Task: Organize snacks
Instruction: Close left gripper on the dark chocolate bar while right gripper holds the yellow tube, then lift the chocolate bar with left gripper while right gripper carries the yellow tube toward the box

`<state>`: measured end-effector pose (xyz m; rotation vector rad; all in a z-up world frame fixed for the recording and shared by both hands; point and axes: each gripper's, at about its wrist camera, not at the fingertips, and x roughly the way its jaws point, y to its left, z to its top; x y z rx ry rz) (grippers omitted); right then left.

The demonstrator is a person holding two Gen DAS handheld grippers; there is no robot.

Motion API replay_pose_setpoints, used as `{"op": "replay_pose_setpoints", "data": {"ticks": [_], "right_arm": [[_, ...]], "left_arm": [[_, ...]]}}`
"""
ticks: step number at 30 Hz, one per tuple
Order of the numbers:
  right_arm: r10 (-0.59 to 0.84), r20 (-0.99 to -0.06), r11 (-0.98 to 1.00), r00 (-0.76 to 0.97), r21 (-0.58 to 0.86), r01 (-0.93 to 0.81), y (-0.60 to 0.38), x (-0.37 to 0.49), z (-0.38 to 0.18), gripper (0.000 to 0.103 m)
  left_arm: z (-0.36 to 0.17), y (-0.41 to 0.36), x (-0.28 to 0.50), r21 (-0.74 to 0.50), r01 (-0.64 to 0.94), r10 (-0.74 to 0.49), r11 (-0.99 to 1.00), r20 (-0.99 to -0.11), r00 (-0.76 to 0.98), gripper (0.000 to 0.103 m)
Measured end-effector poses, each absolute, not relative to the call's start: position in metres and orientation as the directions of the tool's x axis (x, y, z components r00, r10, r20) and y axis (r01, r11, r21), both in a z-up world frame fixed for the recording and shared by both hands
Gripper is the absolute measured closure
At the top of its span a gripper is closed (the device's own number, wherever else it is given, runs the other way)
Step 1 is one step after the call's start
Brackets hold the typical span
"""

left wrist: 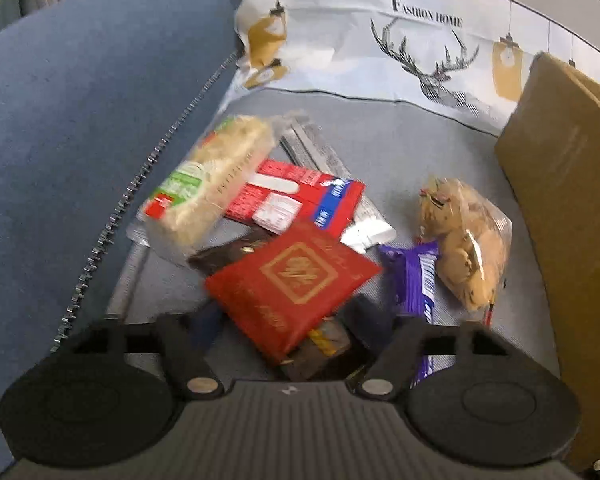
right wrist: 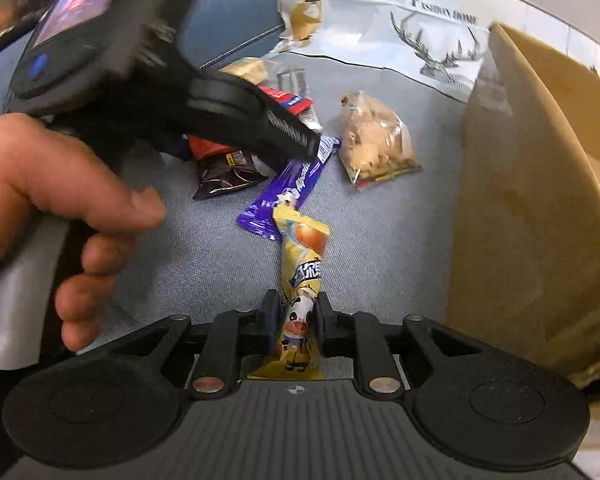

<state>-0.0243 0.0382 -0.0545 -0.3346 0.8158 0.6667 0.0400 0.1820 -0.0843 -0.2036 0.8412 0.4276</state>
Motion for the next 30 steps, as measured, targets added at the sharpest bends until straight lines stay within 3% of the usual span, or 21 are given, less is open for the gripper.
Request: {"op": "replay_pose_setpoints", "data": {"ticks": [2,3,9,17,24,30], "right_arm": [[0.412,-0.759,0.749,0.504,-0.033,-0.661,0.039,-0.024,-0.055,0.084],[0.411,-0.759,0.75,0.505,-0.034,-0.661,0.039,-0.024,-0.054,0.084],[0.41,-0.752,0.756,0.516,-0.036,-0.654,0.033,-0.03,-0.052,0.09],[0.431,-0.74,0.76,0.516,-0.01,-0.65,0.025,-0.035,-0.043,0.091],[0.42,-0.784,0.749,0.456,0.016,-0.663,0.024,-0.039,-0.05,0.09],[0.437,-0.784,0.755,0.441,0.053,-0.654,0.02,-0.036,-0.049,0.09]], "left_arm": [[-0.081,0.19,0.034,-0.049,-0.46,0.266,0.886,-0.759,0.594,0.059],[-0.079,0.195,0.03,-0.082,-0.463,0.244,0.882,-0.763,0.599,0.06],[-0.066,0.222,0.006,-0.259,-0.422,0.026,0.869,-0.827,0.561,0.061],[-0.047,0.219,-0.042,-0.325,-0.27,-0.125,0.906,-0.817,0.564,0.061],[-0.054,0.218,-0.042,-0.379,-0.253,-0.2,0.89,-0.823,0.531,0.06],[-0.065,0.212,-0.025,-0.315,-0.29,-0.164,0.904,-0.88,0.446,0.06]]}}
